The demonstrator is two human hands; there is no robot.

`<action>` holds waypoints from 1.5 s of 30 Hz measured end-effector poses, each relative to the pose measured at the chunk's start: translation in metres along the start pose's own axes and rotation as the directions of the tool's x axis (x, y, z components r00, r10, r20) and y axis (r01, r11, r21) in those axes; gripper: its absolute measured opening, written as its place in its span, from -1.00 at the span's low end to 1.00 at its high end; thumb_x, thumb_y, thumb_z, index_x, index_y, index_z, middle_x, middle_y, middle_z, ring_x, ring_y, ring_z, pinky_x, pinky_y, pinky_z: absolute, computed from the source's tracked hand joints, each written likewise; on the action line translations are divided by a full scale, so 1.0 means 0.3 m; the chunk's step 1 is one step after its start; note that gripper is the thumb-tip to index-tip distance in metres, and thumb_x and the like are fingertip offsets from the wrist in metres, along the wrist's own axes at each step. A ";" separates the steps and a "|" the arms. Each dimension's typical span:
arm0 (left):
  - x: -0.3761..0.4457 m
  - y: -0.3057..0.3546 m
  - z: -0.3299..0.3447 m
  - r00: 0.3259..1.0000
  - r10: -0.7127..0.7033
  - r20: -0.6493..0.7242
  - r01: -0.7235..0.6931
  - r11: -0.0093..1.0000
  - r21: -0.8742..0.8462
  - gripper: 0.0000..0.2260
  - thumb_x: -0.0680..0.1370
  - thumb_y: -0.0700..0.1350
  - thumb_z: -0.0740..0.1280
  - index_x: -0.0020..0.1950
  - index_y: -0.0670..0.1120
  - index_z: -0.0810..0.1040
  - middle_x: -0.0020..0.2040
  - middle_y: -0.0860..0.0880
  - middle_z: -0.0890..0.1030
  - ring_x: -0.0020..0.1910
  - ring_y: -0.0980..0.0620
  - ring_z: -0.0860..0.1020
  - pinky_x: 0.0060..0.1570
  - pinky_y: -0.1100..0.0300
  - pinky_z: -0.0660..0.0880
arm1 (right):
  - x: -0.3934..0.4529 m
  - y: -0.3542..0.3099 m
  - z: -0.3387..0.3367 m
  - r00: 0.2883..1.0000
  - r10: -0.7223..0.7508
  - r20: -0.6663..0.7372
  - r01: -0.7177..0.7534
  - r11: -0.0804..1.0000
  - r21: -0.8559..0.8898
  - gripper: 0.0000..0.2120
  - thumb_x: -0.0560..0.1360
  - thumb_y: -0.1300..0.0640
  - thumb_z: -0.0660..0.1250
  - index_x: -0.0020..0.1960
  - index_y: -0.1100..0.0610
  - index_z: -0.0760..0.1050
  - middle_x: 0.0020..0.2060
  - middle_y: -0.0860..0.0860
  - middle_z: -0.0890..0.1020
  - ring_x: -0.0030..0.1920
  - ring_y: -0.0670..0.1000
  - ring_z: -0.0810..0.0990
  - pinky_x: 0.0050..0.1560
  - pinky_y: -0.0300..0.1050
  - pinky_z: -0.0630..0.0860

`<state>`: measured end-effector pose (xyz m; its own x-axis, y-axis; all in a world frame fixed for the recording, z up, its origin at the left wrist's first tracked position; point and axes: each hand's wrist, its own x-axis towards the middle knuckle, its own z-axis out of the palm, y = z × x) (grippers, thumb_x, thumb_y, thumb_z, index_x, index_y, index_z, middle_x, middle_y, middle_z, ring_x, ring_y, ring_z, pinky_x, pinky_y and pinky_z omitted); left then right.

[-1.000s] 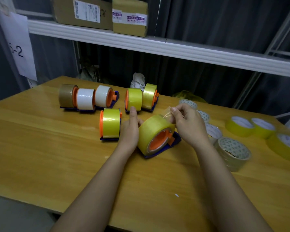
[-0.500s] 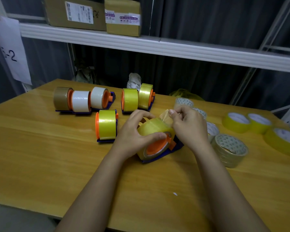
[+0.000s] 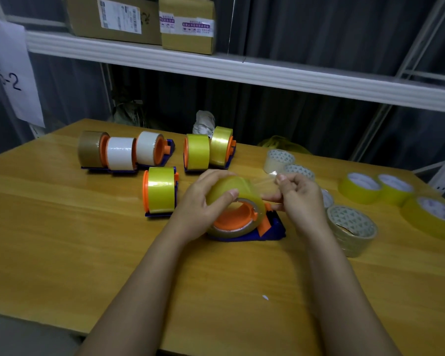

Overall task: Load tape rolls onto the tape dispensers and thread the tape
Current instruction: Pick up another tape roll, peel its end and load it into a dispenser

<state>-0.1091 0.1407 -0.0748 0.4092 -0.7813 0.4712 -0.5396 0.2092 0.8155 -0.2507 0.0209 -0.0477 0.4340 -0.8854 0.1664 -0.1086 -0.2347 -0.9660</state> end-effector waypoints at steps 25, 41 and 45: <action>0.171 0.121 -0.042 0.883 -0.455 0.114 0.375 0.831 0.410 -0.34 0.45 0.41 0.11 0.25 -0.08 0.51 0.23 -0.07 0.50 0.16 0.00 0.47 0.04 0.12 0.36 | 0.014 0.075 -0.073 0.984 0.067 -0.163 -0.034 0.979 0.199 -0.88 0.58 0.11 0.29 -0.09 0.11 0.55 -0.46 -0.05 0.51 -0.44 -0.14 0.54 -0.39 -0.31 0.46; 0.208 0.132 -0.099 0.699 -0.580 0.418 0.503 0.815 0.289 -0.63 0.50 0.13 0.31 0.13 -0.13 0.60 0.03 -0.04 0.68 0.06 -0.01 0.63 0.22 0.07 0.48 | 0.015 0.095 -0.071 0.984 0.100 -0.145 -0.083 0.989 0.119 -0.85 0.60 0.14 0.25 -0.13 0.11 0.52 -0.44 -0.03 0.53 -0.43 -0.13 0.53 -0.31 -0.26 0.44; 0.202 0.138 -0.100 0.695 -0.602 0.393 0.533 0.798 0.281 -0.64 0.51 0.09 0.32 0.20 -0.09 0.54 0.09 -0.02 0.64 0.09 0.02 0.59 0.24 0.09 0.45 | 0.013 0.095 -0.069 0.987 0.088 -0.133 -0.075 0.992 0.100 -0.84 0.60 0.10 0.26 -0.14 0.09 0.51 -0.42 -0.03 0.52 -0.44 -0.14 0.50 -0.28 -0.26 0.43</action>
<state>-0.0846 0.1197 -0.0025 0.3199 -0.9000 -0.2959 -0.4194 -0.4146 0.8076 -0.2705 0.0025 -0.0706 0.3005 -0.9479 0.1057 -0.0504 -0.1264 -0.9907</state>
